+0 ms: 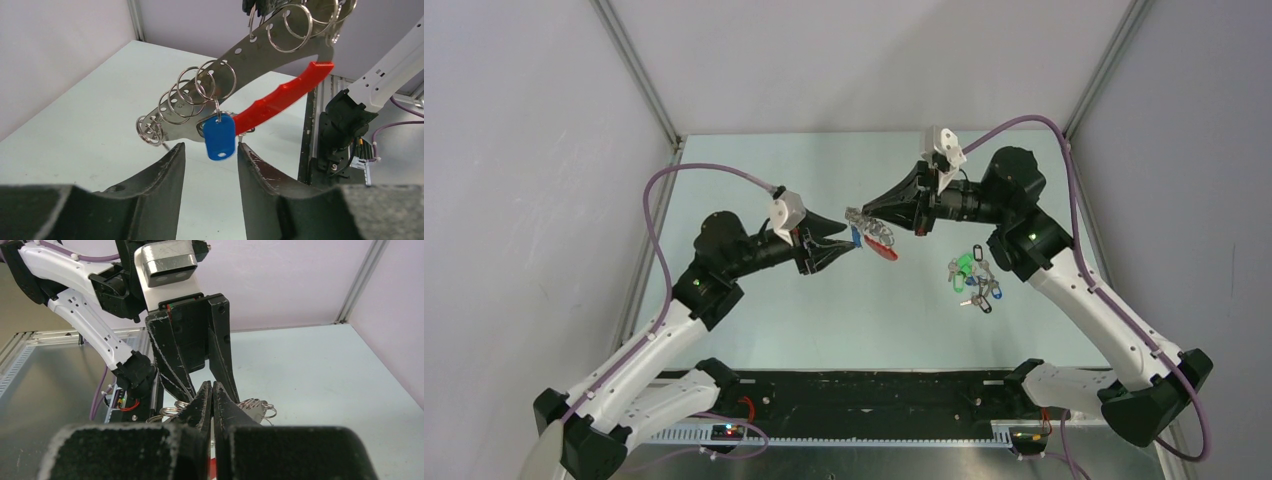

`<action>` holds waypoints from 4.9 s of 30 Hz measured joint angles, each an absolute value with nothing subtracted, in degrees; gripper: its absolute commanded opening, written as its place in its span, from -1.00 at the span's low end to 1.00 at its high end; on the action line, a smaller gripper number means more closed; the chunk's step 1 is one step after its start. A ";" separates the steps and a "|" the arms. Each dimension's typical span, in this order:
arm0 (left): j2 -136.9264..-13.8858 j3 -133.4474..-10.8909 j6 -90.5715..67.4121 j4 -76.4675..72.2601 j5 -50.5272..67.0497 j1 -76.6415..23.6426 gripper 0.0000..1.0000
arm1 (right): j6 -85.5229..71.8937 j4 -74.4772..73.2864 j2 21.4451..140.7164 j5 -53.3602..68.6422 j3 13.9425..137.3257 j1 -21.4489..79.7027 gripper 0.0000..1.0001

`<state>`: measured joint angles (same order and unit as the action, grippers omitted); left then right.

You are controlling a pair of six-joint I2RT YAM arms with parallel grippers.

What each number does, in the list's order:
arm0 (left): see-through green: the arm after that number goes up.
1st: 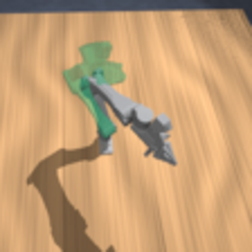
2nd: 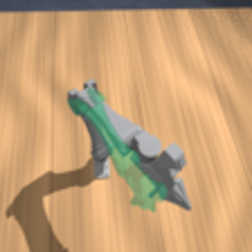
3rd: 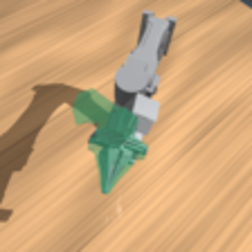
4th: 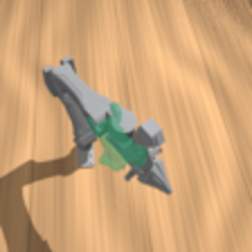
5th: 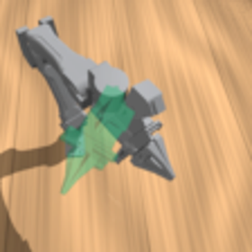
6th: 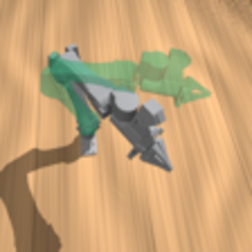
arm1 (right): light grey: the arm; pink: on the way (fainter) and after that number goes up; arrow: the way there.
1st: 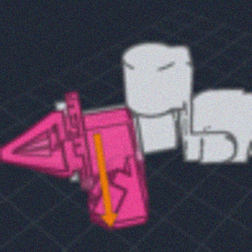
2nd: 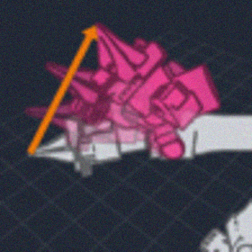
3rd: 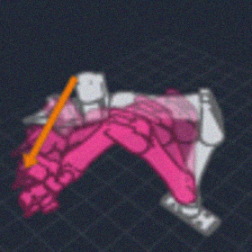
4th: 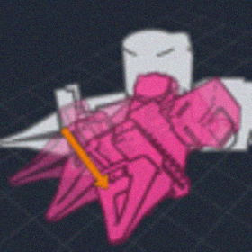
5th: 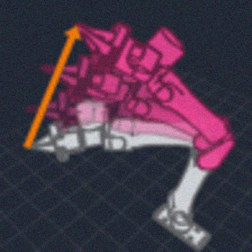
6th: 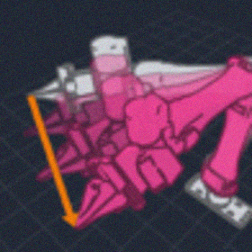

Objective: Remove the keys from the keyring

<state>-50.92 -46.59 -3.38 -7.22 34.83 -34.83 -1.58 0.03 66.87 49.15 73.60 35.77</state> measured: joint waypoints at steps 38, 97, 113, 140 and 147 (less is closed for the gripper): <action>-52.97 -46.59 -3.01 -7.55 37.78 -35.38 -0.28 | -3.25 5.06 69.87 48.45 73.60 40.82 -1.00; -57.17 -55.75 39.59 18.72 -18.04 -62.04 -1.00 | 2.00 8.40 53.82 34.59 46.37 37.28 -0.05; -55.88 -56.53 50.00 22.37 -14.06 -63.64 -1.00 | 3.62 12.69 55.79 41.95 45.01 36.99 -0.20; -49.89 -48.90 50.00 14.87 -5.76 -63.75 -1.00 | 3.05 13.41 61.45 47.48 44.95 40.16 -0.38; -48.90 -48.12 50.22 14.52 -5.78 -63.75 -1.00 | 3.03 13.41 61.14 48.62 44.93 40.27 -0.23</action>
